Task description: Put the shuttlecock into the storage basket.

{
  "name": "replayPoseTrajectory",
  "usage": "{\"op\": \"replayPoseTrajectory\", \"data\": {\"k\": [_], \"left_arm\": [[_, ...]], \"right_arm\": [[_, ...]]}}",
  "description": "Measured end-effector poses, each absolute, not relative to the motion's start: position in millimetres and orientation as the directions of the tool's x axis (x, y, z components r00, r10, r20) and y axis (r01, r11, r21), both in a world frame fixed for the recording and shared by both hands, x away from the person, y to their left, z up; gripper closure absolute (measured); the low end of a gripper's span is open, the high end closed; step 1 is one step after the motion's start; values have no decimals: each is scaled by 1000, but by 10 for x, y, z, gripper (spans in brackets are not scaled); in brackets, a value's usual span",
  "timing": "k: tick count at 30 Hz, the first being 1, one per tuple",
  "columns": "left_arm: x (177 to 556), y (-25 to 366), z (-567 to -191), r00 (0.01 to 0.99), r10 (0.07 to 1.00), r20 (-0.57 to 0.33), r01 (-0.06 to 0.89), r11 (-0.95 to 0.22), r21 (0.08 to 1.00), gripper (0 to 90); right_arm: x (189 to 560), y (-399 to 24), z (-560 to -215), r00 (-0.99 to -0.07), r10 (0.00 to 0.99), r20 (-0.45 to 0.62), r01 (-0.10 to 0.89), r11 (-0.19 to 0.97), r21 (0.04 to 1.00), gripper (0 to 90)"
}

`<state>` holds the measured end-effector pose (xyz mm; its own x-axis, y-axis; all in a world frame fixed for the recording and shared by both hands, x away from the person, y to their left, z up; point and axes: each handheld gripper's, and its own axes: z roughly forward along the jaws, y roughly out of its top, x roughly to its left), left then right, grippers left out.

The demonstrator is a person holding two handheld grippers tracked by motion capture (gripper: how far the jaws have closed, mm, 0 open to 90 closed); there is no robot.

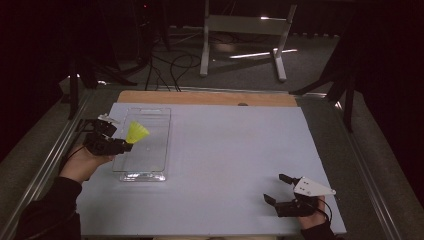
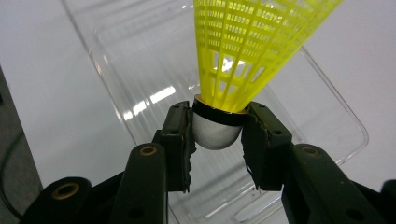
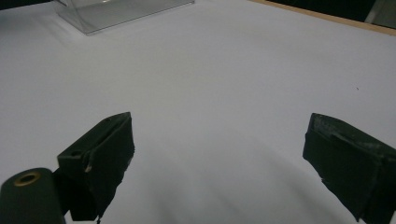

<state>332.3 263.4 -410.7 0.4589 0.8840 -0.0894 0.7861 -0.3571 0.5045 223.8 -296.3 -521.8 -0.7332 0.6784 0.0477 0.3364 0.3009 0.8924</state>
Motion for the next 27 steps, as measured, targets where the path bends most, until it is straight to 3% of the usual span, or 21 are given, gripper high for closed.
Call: {"op": "replayPoseTrajectory", "data": {"k": [9,27], "left_arm": [[3178,2614,-4175,404,912,-76,820,-324,472,641],[3067,2699,-4333,395,915,-78,831,-320,455,641]], "right_arm": [[2237,-2970,-5217,-732,680,48,338,302,891,88],[2246,-2969,-5231,-730,681,51,345,303,889,88]]}}
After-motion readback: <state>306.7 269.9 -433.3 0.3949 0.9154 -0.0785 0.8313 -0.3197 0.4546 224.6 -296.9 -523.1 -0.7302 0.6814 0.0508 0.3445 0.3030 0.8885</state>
